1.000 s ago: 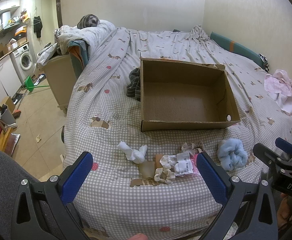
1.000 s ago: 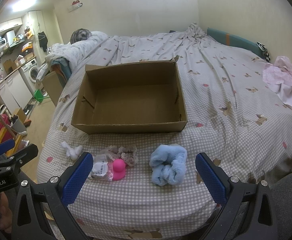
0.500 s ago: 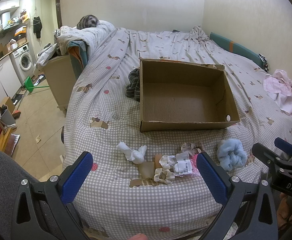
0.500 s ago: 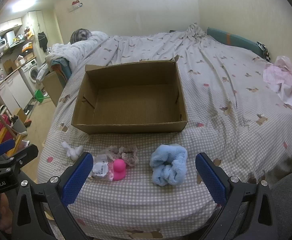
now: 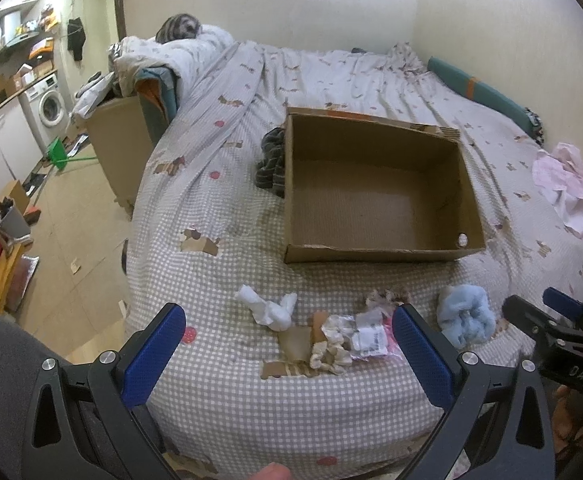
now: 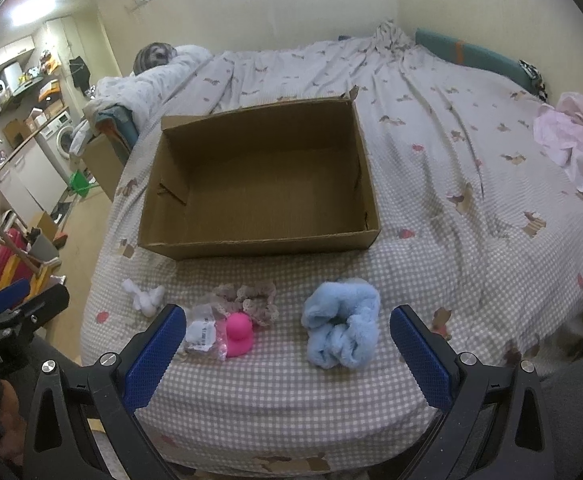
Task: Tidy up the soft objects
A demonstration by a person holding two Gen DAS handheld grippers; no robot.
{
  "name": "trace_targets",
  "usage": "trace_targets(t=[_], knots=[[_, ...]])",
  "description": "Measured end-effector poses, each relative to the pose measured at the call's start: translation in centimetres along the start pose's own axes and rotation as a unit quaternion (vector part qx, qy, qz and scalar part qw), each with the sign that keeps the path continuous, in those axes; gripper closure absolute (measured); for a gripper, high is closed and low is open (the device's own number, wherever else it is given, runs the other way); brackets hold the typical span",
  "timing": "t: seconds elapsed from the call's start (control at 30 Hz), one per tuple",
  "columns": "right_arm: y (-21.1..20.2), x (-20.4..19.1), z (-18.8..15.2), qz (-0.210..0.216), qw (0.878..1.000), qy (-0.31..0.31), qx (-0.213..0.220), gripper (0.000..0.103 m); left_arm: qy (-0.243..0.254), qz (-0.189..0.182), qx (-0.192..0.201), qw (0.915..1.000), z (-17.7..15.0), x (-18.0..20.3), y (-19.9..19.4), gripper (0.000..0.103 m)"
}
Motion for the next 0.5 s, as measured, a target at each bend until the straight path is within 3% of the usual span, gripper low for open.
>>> trace_targets(t=[0.2, 0.5], knots=[[2.6, 1.7, 1.8, 0.017, 0.997, 0.028, -0.071, 0.000, -0.009, 0.012, -0.019, 0.9997, 2.5, -1.0, 1.2, 0.000], [8.8, 2.7, 0.1, 0.000, 0.983, 0.030, -0.182, 0.000, -0.021, 0.018, -0.078, 0.9966, 3.7, -2.4, 5.1, 0.000]])
Point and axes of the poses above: each gripper's, at about its wrist camera, not at the fingertips, and y roughly the way its jaws point, x to its right, z to its top, the point moved 10 cm from there along y, roughly the way its jaws point, and after that the axes turned 7 degrees about -x, right-handed, at the moved point
